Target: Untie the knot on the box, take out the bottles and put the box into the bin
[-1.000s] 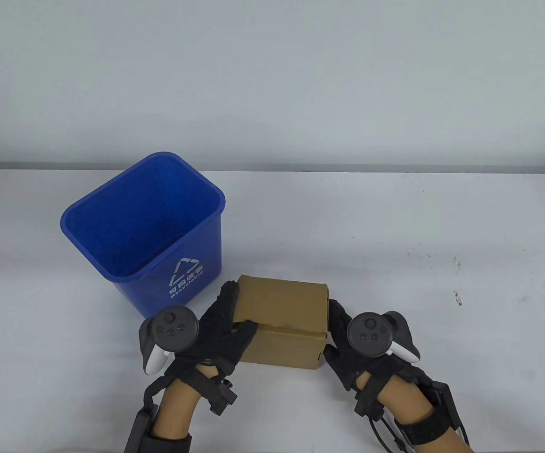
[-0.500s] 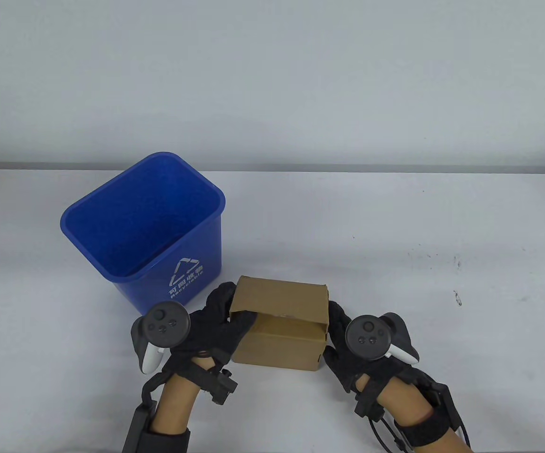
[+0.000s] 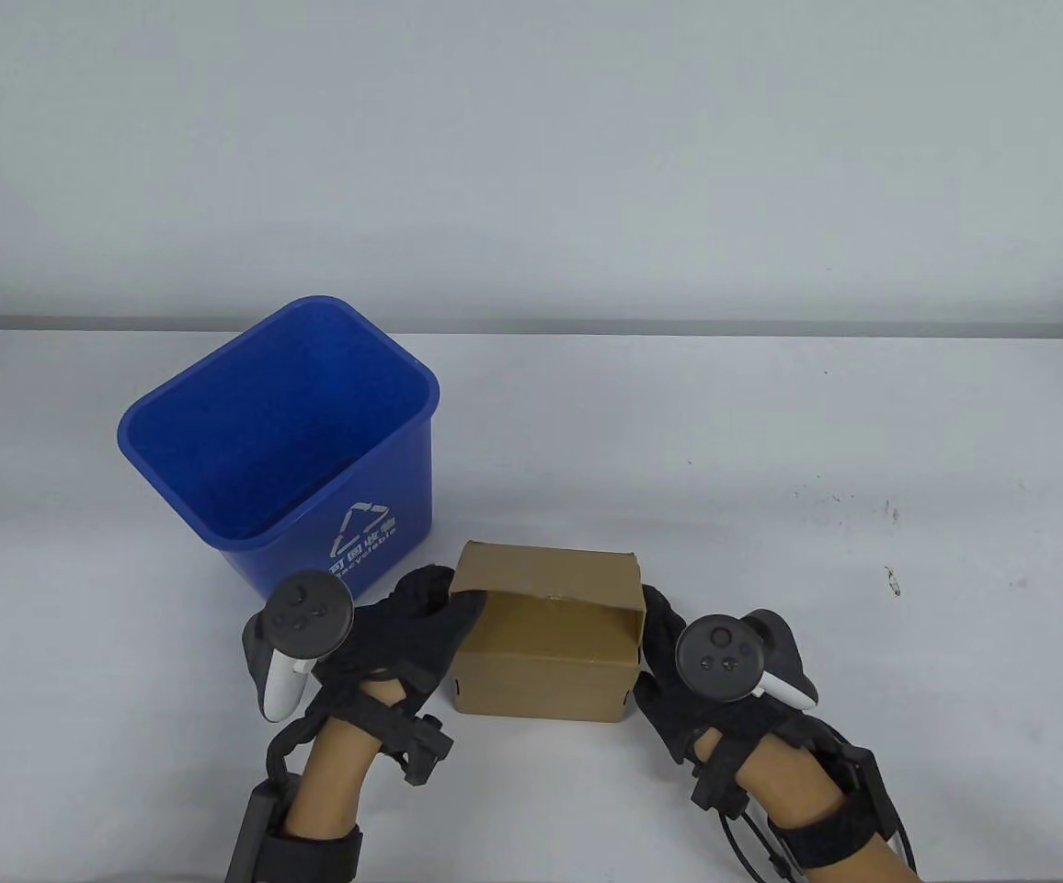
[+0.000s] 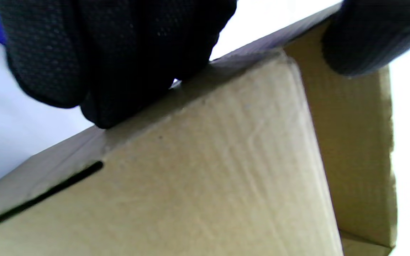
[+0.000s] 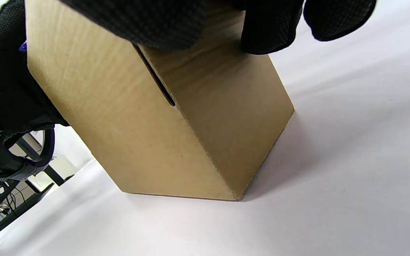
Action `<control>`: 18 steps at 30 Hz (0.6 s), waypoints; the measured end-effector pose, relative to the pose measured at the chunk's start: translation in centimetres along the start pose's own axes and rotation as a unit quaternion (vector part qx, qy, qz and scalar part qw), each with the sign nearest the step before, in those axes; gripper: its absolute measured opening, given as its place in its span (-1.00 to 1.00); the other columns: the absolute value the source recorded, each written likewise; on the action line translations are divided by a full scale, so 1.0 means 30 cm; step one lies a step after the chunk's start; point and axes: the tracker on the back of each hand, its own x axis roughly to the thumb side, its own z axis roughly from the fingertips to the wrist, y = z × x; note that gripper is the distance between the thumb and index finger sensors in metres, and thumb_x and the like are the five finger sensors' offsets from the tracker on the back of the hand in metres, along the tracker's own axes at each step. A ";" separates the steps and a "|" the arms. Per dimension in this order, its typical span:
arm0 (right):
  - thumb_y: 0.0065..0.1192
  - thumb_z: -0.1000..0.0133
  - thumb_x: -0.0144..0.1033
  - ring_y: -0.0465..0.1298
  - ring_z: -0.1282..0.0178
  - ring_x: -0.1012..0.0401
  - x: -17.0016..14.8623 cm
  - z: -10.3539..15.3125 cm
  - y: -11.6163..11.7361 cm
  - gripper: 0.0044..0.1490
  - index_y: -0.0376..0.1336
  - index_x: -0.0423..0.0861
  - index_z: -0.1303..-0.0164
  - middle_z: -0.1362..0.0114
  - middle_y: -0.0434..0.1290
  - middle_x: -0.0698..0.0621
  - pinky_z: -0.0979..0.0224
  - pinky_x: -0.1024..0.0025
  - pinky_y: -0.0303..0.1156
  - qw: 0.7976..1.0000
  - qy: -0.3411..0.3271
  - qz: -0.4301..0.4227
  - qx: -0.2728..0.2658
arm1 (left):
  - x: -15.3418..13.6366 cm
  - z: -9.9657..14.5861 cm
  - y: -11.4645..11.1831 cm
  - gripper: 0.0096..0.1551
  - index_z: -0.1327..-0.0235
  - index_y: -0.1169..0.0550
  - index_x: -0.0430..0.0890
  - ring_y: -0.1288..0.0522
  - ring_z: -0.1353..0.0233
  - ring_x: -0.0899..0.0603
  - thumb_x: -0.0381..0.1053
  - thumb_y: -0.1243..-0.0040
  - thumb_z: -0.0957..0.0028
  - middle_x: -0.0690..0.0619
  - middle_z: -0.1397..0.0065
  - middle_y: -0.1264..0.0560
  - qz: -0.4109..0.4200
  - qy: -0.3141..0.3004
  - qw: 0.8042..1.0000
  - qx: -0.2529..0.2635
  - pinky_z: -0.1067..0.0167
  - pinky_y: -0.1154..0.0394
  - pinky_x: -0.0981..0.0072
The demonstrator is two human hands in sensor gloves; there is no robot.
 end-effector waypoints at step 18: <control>0.00 -0.14 -0.18 0.12 -0.50 -0.45 -0.091 0.053 -0.100 0.02 -0.38 -0.33 -0.52 -0.61 -0.29 -0.36 -0.40 -0.39 0.12 0.953 -0.056 -0.296 -0.020 | -0.084 -0.019 -0.039 0.25 -0.69 0.12 -0.04 -0.51 -0.31 -0.48 0.44 -0.26 -0.03 -0.35 -0.54 -0.22 0.057 -0.066 0.983 -0.164 -0.28 -0.44 -0.31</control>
